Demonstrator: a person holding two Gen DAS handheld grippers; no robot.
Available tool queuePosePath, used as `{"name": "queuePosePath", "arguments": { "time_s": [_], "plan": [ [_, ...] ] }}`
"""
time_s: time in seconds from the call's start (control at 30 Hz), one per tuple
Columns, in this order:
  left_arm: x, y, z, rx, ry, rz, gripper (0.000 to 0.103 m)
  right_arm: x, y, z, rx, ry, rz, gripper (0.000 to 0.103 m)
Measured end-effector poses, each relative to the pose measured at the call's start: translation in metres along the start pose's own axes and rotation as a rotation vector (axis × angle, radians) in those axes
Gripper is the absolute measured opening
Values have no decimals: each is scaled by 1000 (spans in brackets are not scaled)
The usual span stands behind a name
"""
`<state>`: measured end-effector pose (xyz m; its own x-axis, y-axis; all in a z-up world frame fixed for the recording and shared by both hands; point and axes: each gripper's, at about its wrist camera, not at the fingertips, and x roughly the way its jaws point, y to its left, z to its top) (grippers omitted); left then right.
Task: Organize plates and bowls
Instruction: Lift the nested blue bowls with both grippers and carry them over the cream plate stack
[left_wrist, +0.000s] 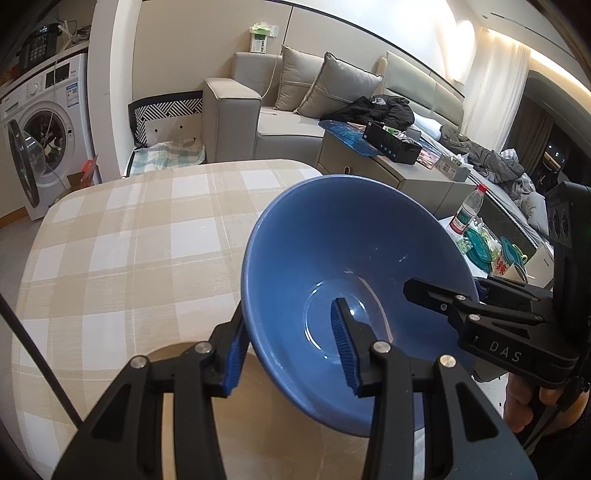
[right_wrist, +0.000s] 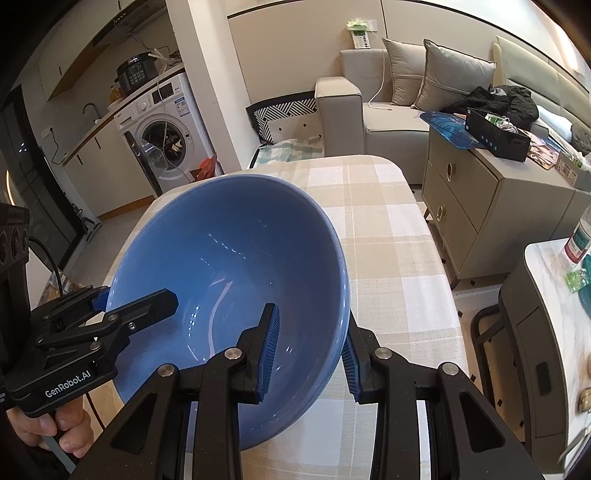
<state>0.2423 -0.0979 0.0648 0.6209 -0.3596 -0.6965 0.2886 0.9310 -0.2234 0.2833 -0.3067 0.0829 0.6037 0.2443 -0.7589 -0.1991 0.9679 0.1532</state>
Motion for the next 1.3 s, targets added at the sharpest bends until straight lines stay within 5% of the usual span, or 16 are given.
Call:
{"name": "queuePosePath", "arguments": {
  "time_s": [1.3],
  "plan": [
    [-78, 55, -39, -82, -64, 143, 42, -11, 102, -17, -141, 32, 114, 32]
  ]
}}
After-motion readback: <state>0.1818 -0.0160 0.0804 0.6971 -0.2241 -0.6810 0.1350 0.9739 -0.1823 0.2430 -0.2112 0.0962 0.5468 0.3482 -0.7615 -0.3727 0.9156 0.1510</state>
